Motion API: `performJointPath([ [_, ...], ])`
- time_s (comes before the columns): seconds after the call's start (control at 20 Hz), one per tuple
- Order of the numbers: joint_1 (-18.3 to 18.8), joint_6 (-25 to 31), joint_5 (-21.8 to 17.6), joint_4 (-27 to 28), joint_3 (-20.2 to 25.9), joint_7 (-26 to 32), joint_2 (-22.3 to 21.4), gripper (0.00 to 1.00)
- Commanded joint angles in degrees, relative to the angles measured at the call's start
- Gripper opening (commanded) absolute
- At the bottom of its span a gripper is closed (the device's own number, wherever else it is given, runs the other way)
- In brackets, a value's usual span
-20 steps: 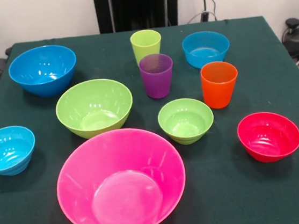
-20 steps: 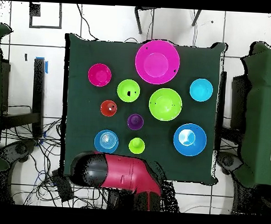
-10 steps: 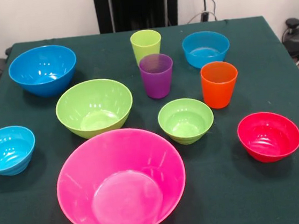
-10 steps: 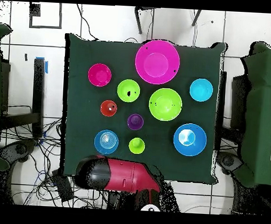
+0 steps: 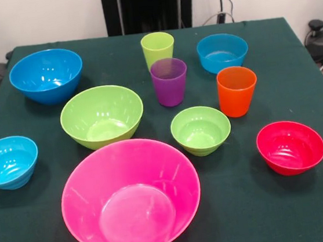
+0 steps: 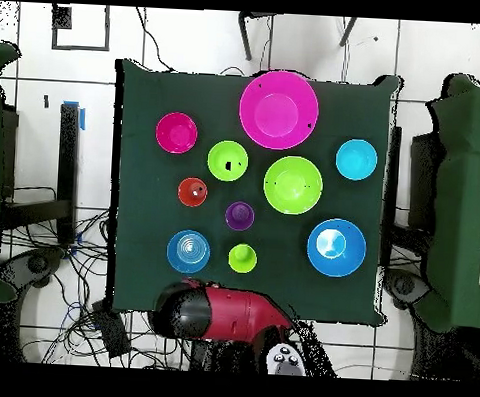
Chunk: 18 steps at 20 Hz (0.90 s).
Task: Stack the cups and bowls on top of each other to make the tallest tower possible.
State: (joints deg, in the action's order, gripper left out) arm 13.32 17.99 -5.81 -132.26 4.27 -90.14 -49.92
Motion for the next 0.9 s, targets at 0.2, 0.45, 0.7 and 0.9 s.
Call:
performJointPath([
  [0.2,2.19,-17.99,-10.12,-3.6,5.18,-5.34,13.75,1.0],
  [0.45,2.05,-22.98,-12.59,-2.72,3.83,-7.66,17.76,1.0],
  [0.7,1.92,-24.2,-13.55,-1.95,3.11,-8.45,19.63,1.0],
  [0.9,2.22,-22.93,-13.45,-0.94,3.55,-8.03,20.05,1.0],
])
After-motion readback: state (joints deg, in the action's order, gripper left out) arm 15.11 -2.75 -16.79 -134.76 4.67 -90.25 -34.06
